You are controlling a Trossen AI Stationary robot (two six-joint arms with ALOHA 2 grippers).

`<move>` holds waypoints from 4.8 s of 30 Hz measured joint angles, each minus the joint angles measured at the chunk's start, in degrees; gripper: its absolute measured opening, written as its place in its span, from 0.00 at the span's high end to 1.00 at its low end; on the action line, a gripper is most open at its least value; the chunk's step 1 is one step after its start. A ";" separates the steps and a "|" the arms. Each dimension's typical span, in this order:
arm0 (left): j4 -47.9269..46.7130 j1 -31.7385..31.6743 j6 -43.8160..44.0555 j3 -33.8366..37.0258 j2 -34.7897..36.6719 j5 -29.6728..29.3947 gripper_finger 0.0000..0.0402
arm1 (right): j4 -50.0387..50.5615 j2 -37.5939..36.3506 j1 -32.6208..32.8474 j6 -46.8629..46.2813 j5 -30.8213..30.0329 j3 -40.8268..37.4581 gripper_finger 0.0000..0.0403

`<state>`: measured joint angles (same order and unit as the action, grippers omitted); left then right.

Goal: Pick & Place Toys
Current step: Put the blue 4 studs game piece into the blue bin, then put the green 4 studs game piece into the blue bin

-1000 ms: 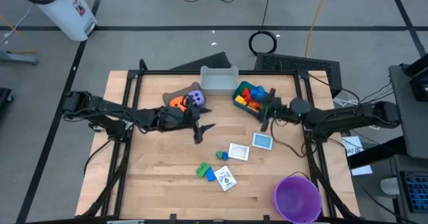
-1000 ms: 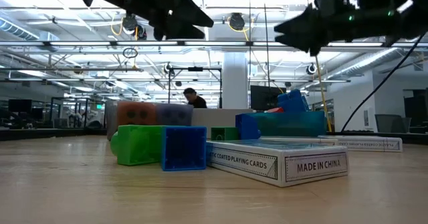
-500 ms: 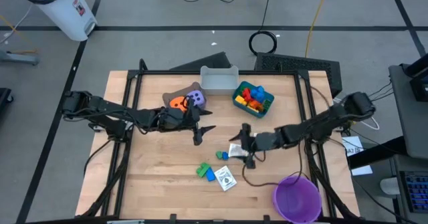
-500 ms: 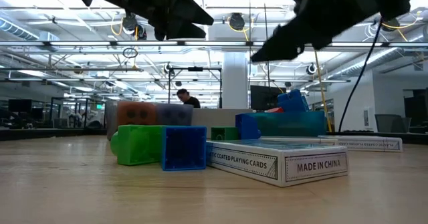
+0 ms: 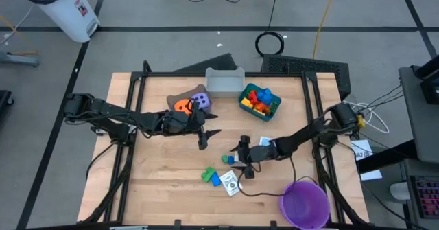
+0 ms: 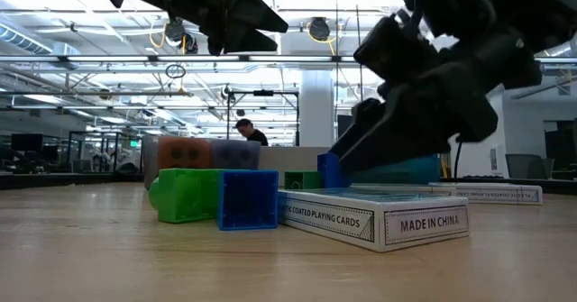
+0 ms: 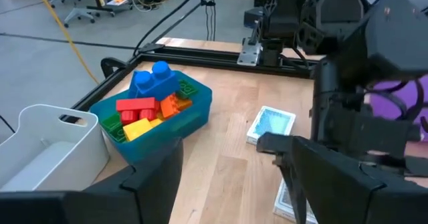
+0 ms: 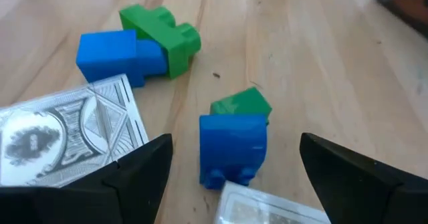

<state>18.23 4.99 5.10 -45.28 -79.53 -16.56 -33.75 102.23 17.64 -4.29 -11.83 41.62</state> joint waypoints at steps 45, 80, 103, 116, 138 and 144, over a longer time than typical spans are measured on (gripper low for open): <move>-0.01 -0.10 -2.18 0.00 -0.01 -0.07 0.30 | 54.29 -47.54 -14.27 0.35 -28.04 -0.39 0.66; -0.12 -0.85 0.24 -0.02 -0.02 0.00 0.30 | 28.03 -46.61 -30.00 -1.05 -8.92 -19.57 0.36; -19.06 6.38 -6.18 -14.33 -19.06 12.22 0.16 | 19.78 -57.12 -11.53 3.48 -8.84 -17.89 0.23; -13.47 6.71 -8.34 -14.30 -31.47 16.36 0.28 | 19.36 -57.12 -10.76 3.37 -8.89 -17.89 0.23; -13.69 5.23 -9.01 -14.32 -27.67 12.06 0.75 | 19.33 -57.12 -10.76 3.41 -8.99 -17.89 0.23; -11.80 3.75 -8.92 -14.37 -19.35 7.99 0.73 | 19.33 -57.12 -10.76 3.46 -8.99 -17.91 0.23</move>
<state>6.43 8.74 -3.81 -59.65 -98.88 -8.57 -14.42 45.10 6.87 -0.84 -20.82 23.70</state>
